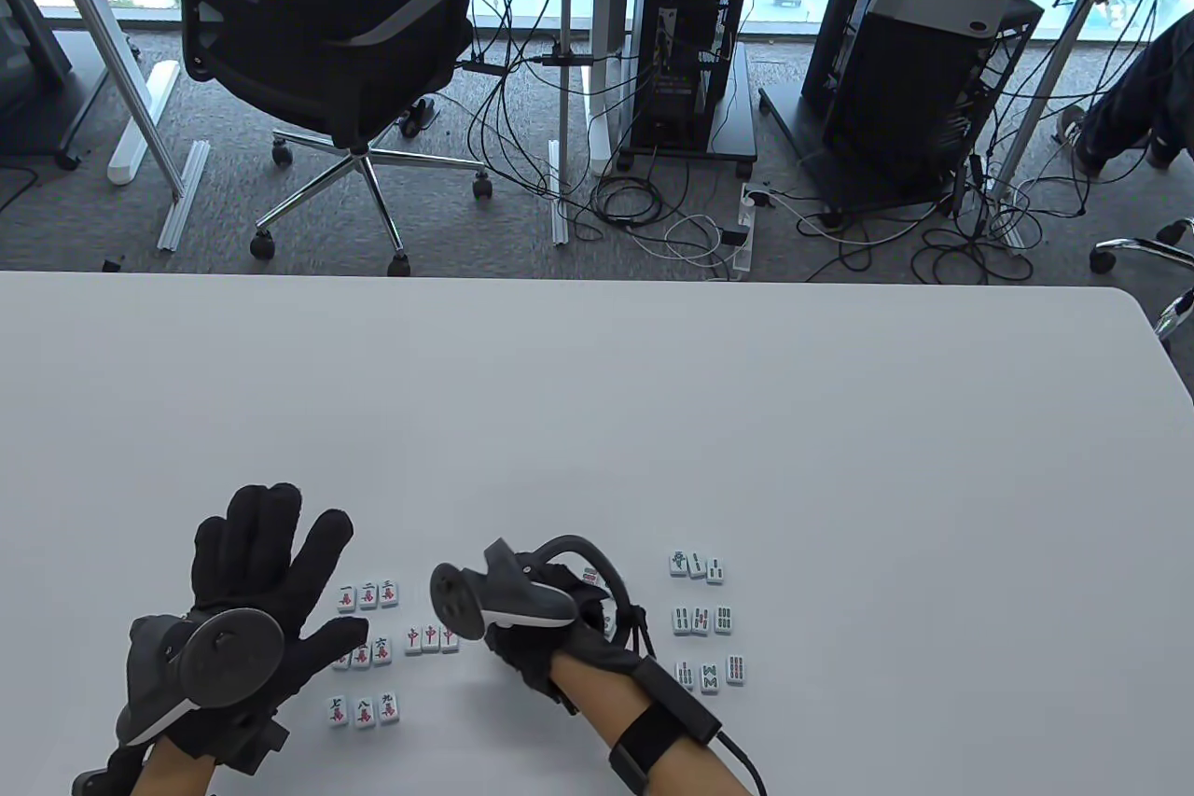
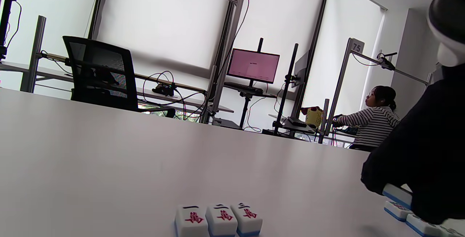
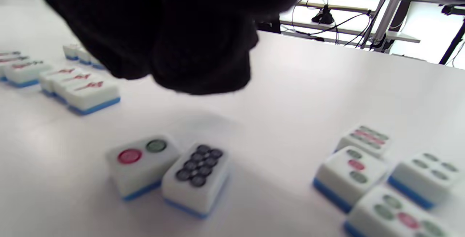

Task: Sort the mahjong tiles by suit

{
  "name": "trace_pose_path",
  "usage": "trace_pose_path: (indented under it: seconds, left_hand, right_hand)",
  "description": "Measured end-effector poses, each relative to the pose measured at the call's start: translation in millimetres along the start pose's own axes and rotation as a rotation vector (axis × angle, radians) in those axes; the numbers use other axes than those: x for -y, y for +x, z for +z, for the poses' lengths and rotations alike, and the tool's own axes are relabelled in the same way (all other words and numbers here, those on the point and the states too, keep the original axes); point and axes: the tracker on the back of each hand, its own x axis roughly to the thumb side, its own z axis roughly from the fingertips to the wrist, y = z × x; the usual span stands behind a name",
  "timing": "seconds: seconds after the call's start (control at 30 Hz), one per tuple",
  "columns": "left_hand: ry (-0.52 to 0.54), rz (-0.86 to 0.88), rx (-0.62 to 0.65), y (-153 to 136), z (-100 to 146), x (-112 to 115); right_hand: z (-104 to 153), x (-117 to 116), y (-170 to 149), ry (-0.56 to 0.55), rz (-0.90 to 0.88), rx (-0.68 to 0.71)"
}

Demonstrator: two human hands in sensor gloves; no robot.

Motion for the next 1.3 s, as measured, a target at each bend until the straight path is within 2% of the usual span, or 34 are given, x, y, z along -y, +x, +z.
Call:
trace_pose_path:
  seconds: [0.07,0.13,0.23,0.3,0.37,0.53,0.77,0.93,1.1,1.2,1.3]
  left_hand:
    - [0.007,0.011,-0.007,-2.2,0.2,-1.8]
    - [0.011,0.018,-0.020,-5.0,0.5,-3.0]
    - [0.009,0.033,-0.042,-10.3,0.7,-3.6]
    - [0.012,0.037,-0.054,-13.3,0.7,-3.8]
    - [0.012,0.040,-0.065,-15.4,0.8,-4.0]
    - [0.003,0.032,-0.069,-15.6,0.3,-2.5]
    - [-0.005,0.025,-0.051,-14.1,-1.4,1.7]
    - [-0.007,0.034,-0.060,-15.7,-1.4,1.6]
    - [-0.025,0.030,-0.060,-14.7,-2.4,3.6]
    - [-0.054,0.025,-0.056,-14.4,-3.4,7.8]
    - [-0.066,0.017,-0.059,-14.5,-3.8,10.0]
  right_hand:
    - [11.4,14.7,-33.5,-0.066,-0.004,-0.047]
    - [23.3,23.0,-68.4,-0.077,0.007,-0.048]
    - [42.6,23.1,-113.2,-0.091,0.079,-0.132]
    - [54.5,14.4,-139.0,-0.055,0.155,-0.189]
    - [66.0,-4.0,-162.9,0.034,0.218,-0.256]
    - [75.9,-41.0,-186.9,0.138,0.188,-0.329]
    - [71.8,-66.0,-191.6,0.210,0.160,-0.355]
    - [74.1,-62.5,-192.2,0.236,0.152,-0.377]
    - [76.4,-31.4,-182.6,0.145,0.117,-0.363]
    - [72.4,-12.6,-163.5,0.069,0.099,-0.335]
    - [64.1,-4.1,-129.5,0.007,0.064,-0.246]
